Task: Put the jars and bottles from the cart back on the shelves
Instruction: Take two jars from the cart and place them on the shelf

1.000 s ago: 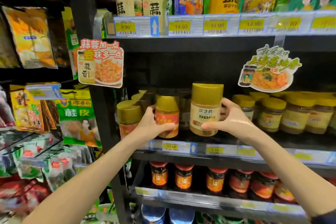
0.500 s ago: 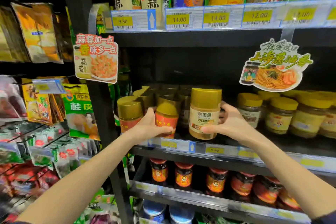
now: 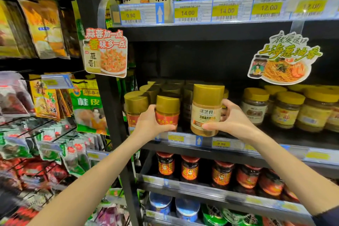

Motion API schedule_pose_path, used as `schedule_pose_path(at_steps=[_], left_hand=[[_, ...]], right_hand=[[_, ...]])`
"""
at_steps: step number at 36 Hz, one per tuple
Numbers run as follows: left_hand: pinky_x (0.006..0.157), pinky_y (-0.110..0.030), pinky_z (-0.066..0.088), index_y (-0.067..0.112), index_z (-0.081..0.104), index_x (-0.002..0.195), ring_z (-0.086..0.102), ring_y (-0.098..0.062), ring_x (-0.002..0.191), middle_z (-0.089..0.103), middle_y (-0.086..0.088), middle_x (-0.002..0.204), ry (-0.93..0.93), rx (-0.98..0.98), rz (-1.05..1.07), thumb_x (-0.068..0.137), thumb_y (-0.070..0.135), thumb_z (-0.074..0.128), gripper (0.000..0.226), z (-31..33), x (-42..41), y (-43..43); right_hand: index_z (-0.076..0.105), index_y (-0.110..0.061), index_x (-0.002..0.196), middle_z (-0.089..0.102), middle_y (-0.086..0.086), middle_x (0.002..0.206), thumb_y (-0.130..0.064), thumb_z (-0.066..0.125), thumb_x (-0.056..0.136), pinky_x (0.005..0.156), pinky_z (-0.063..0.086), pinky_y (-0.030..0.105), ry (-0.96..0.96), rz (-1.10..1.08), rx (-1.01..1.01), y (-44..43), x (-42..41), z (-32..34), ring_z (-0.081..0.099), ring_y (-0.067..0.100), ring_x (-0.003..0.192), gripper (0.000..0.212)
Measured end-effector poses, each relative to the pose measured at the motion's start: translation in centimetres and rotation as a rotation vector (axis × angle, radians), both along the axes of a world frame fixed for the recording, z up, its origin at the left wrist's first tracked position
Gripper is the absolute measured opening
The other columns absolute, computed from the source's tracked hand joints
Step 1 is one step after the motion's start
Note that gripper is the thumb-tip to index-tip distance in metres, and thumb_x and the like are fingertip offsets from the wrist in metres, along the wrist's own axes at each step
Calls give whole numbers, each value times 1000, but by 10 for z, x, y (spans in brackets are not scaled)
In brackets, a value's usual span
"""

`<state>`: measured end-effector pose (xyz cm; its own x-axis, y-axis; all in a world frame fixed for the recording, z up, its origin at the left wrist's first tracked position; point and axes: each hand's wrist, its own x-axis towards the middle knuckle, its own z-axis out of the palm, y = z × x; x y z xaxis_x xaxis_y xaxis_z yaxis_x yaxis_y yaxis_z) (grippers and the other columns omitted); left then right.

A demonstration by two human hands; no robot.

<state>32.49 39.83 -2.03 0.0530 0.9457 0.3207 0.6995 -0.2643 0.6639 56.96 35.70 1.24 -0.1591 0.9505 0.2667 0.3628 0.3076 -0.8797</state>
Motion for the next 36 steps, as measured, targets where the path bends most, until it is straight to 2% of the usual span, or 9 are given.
schedule_pose_path(at_steps=[7, 12, 17, 22, 28, 32, 36], left_hand=[[95, -40, 48, 18, 47, 126, 58, -22, 111, 62, -3, 119, 115, 103, 74, 57, 58, 79, 86, -2, 0, -4], [87, -38, 50, 14, 50, 115, 59, -24, 107, 63, -5, 115, 198, 58, 136, 56, 64, 75, 82, 0, -7, -3], [85, -38, 50, 11, 46, 112, 59, -26, 106, 61, -7, 115, 243, -12, 137, 59, 58, 78, 78, 6, -6, -2], [88, -38, 49, 11, 43, 117, 57, -26, 109, 57, -8, 119, 211, -47, 133, 59, 55, 79, 81, 9, -4, -4], [92, -39, 49, 10, 36, 124, 55, -28, 114, 54, -10, 125, 142, -75, 110, 62, 51, 80, 86, 9, -3, -7], [96, -39, 46, 10, 39, 128, 53, -26, 118, 54, -9, 128, 57, -68, 90, 64, 45, 80, 83, 9, -2, -9], [102, -44, 42, 12, 42, 132, 49, -26, 123, 54, -9, 131, -31, -11, 73, 67, 38, 80, 80, 4, -4, -10]], right_hand=[[45, -25, 122, 65, -11, 103, -16, 85, 60, 62, 52, 12, -4, -16, -19, -2, -6, -3, 67, -4, 84, 74], [44, -25, 123, 65, -10, 107, -19, 85, 59, 64, 53, 15, -5, -39, -31, -1, -8, -4, 66, 1, 89, 77], [44, -22, 126, 64, -7, 110, -20, 85, 58, 69, 53, 18, -8, -61, -40, -1, -12, -4, 64, 3, 94, 80], [44, -23, 125, 63, -4, 112, -22, 85, 57, 74, 52, 19, -10, -73, -50, 0, -13, -4, 63, 6, 97, 80], [42, -24, 127, 59, -12, 105, -20, 85, 61, 70, 49, 16, -22, -77, -47, 1, -16, -4, 60, 0, 91, 79], [40, -21, 132, 58, -6, 117, -23, 85, 60, 74, 49, 17, -36, -83, -44, 5, -16, -4, 59, 2, 95, 85], [39, -21, 134, 56, -1, 126, -26, 86, 58, 81, 49, 23, -64, -91, -34, 8, -15, -5, 58, 11, 103, 89]])
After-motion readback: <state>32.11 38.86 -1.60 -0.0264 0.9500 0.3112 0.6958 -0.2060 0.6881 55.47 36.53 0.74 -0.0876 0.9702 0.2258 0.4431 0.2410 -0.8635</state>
